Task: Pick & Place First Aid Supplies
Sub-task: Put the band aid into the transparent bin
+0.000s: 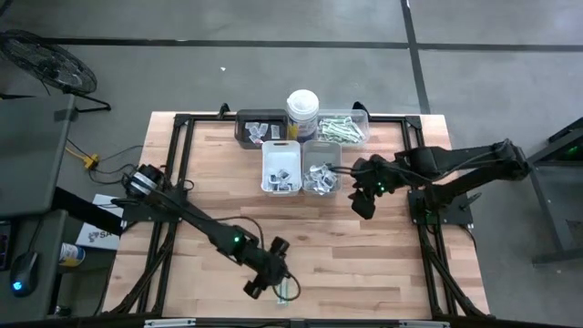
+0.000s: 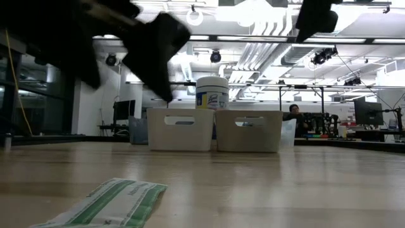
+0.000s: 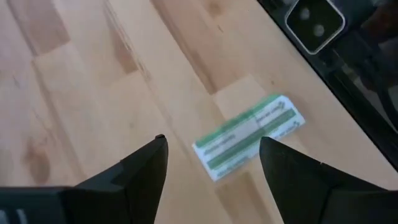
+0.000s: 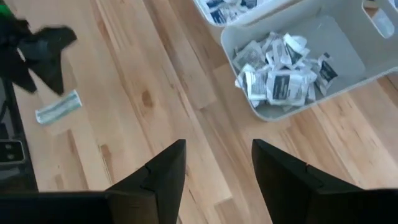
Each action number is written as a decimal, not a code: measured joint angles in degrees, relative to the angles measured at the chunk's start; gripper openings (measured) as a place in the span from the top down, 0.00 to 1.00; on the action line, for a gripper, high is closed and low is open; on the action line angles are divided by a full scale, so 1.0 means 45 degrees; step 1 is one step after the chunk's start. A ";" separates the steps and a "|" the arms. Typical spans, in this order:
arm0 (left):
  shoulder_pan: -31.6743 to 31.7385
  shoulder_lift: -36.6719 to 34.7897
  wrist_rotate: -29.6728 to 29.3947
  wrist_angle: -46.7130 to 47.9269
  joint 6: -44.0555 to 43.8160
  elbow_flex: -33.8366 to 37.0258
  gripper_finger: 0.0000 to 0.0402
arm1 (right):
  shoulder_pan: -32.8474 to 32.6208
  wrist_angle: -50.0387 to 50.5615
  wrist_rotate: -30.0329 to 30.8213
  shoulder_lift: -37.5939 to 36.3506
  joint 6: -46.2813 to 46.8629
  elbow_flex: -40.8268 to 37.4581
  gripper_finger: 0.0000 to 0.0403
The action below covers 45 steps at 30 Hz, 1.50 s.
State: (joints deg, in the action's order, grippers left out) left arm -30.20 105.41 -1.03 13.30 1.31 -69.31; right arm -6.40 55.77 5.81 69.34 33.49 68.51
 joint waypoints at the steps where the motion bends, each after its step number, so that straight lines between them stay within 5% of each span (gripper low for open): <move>1: -0.0090 0.0090 -0.0060 0.0068 -0.0012 -0.0069 0.38 | -0.0146 0.0149 0.0106 0.0000 0.0105 0.0000 0.56; 13: -0.0837 0.1794 -0.2174 0.0651 -0.0114 -0.1612 0.38 | -0.2054 0.0618 0.0898 0.0000 0.1537 0.0000 0.56; 28: -0.0786 0.3352 -0.1506 0.2659 -0.1825 -0.2294 0.39 | -0.3885 0.0995 0.1794 0.0000 0.3084 0.0005 0.56; 45: -0.0791 0.4020 0.0254 0.2897 -0.2697 -0.2323 0.84 | -0.4594 0.1030 0.2102 0.0000 0.3760 0.0005 0.56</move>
State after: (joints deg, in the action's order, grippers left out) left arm -33.76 123.50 0.11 26.33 -10.83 -79.77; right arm -27.07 60.41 15.27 69.34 50.41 68.53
